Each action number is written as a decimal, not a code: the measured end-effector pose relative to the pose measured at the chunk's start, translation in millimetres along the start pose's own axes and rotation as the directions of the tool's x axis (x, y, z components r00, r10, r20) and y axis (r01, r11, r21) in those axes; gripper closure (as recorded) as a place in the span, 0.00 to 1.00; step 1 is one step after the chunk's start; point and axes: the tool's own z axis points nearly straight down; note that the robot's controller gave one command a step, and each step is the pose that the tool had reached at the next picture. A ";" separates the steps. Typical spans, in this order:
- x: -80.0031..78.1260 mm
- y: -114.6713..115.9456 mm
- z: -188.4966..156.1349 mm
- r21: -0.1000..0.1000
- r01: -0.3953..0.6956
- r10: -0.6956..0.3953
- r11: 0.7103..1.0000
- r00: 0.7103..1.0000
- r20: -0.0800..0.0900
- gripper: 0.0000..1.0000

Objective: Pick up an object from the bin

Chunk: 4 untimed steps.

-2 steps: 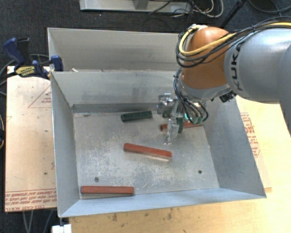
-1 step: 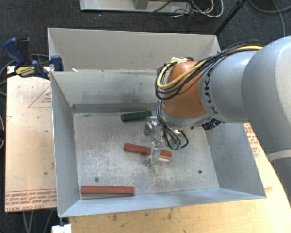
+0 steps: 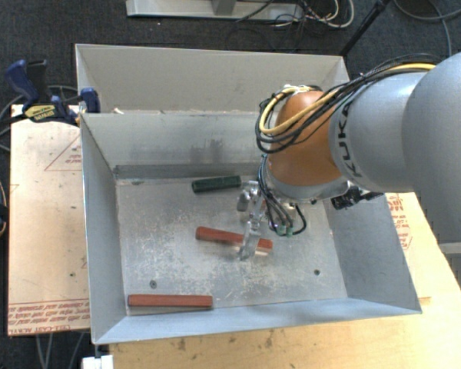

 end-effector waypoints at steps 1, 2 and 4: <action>2.6 4.4 1.2 0.001 0.091 -0.091 0.996 0.996 0.000 0.00; 8.7 3.9 31.9 0.001 -0.143 0.143 0.990 0.990 -0.003 0.00; 7.5 4.4 30.2 0.000 -0.142 0.142 0.990 0.990 0.002 1.00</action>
Offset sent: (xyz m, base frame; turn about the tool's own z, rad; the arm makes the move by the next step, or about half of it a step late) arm -0.0021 0.0040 -0.0009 -0.0910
